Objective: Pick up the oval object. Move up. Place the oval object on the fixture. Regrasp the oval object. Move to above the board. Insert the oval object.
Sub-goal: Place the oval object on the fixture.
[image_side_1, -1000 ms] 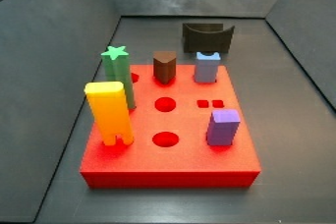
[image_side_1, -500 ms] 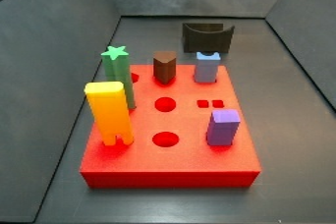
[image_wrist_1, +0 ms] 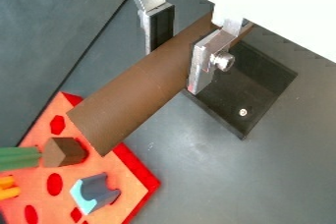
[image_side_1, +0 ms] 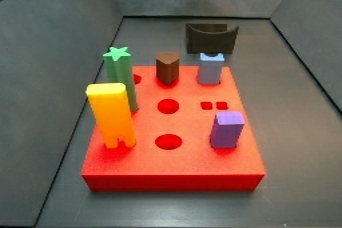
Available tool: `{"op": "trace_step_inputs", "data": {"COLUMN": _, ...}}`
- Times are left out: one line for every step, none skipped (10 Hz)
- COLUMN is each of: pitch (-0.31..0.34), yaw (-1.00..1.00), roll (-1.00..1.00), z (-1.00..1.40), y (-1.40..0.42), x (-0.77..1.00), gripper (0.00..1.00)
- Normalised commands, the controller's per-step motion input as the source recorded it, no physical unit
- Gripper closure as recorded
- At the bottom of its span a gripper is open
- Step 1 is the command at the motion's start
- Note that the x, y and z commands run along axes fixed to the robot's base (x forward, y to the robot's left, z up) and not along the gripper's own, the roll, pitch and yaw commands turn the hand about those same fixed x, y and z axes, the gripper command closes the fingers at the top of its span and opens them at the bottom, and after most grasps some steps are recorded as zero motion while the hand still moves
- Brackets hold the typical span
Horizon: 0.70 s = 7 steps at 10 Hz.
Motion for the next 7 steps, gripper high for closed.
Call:
{"op": "trace_step_inputs", "data": {"pitch": 0.040, "yaw": -0.10, "roll": -0.21, "z": 0.00, "y": 0.02, "x": 0.05, "gripper": 1.00}}
{"op": "trace_step_inputs", "data": {"pitch": 0.154, "yaw": -0.06, "roll": -1.00, "z": -1.00, "y": 0.13, "x": 0.12, "gripper": 1.00}}
{"op": "trace_step_inputs", "data": {"pitch": 0.139, "yaw": -0.08, "roll": -1.00, "z": -1.00, "y": 0.13, "x": 0.12, "gripper": 1.00}}
{"op": "trace_step_inputs", "data": {"pitch": 0.167, "yaw": -0.11, "roll": -0.93, "z": -1.00, "y": 0.13, "x": 0.13, "gripper": 1.00}}
{"op": "trace_step_inputs", "data": {"pitch": 0.159, "yaw": -0.12, "roll": -0.82, "z": -1.00, "y": 0.13, "x": 0.14, "gripper": 1.00}}
{"op": "trace_step_inputs", "data": {"pitch": 0.116, "yaw": -0.15, "roll": -0.60, "z": -1.00, "y": 0.13, "x": 0.14, "gripper": 1.00}}
{"op": "trace_step_inputs", "data": {"pitch": 0.077, "yaw": -0.16, "roll": -0.42, "z": -1.00, "y": 0.14, "x": 0.15, "gripper": 1.00}}
